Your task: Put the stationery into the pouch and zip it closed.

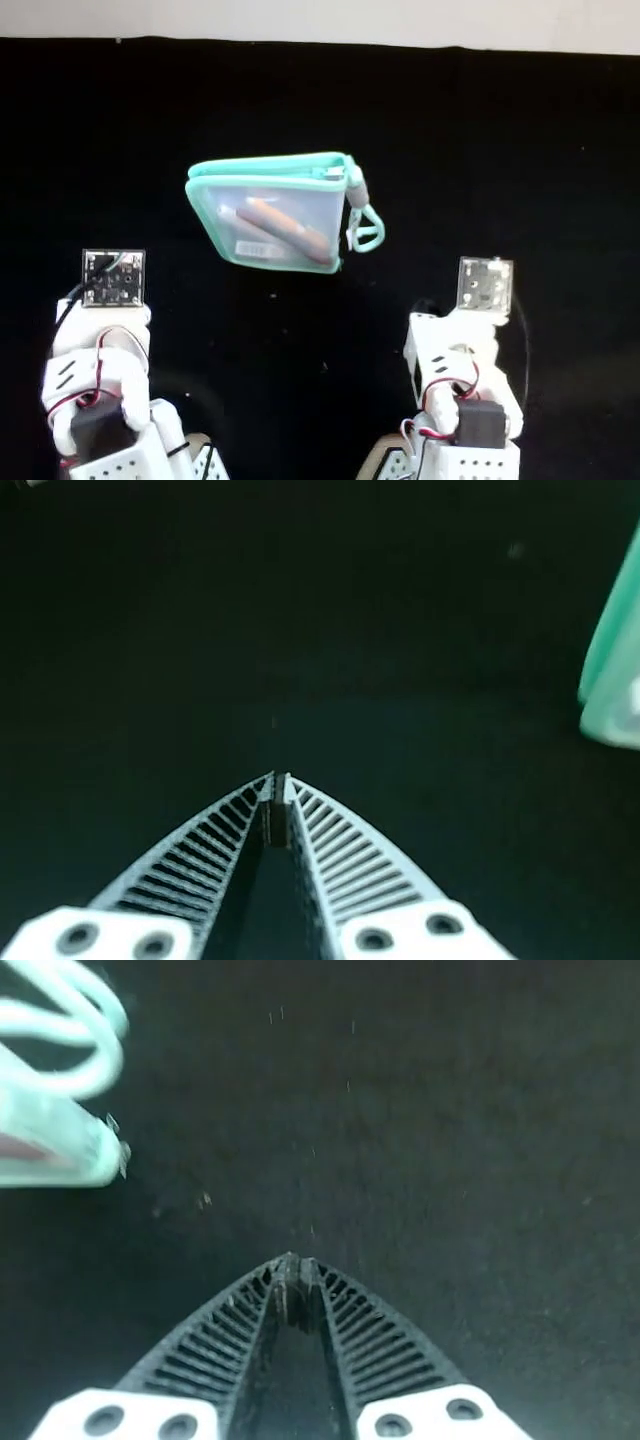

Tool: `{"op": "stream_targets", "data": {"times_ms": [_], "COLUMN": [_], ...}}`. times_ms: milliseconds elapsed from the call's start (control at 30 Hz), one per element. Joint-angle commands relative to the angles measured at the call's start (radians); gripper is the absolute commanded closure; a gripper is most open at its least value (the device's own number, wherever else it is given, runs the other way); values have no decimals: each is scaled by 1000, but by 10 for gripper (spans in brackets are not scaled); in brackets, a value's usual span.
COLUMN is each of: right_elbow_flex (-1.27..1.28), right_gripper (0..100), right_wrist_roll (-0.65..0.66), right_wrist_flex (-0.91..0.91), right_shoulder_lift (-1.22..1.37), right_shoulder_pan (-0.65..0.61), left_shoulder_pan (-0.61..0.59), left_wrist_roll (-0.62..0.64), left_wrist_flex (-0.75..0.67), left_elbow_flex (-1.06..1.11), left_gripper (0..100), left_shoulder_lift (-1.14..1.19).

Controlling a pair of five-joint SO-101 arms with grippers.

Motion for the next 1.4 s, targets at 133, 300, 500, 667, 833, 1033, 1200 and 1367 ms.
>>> {"op": "stream_targets", "data": {"times_ms": [133,300,500,667,833,1033,1200,1367], "right_elbow_flex": [85,153,211,226,226,226,226,226], "right_gripper": [992,992,992,992,992,992,992,992], "right_wrist_roll": [9,-9,-115,-118,-114,-112,-112,-112], "right_wrist_flex": [-15,-15,-18,16,85,93,93,93], "right_shoulder_lift": [-7,-7,-7,-5,-7,-7,-7,-7], "right_shoulder_pan": [7,7,7,8,15,15,15,15], "left_shoulder_pan": [-8,-8,-8,-10,-16,-31,-31,-31], "left_wrist_roll": [6,6,8,8,2,2,2,2], "left_wrist_flex": [-15,-15,-14,11,190,193,192,192], "left_elbow_flex": [143,226,239,239,239,239,239,239], "left_gripper": [993,993,993,993,993,993,993,993], "left_shoulder_lift": [-7,-7,-7,-7,-7,-7,-7,-7]}}
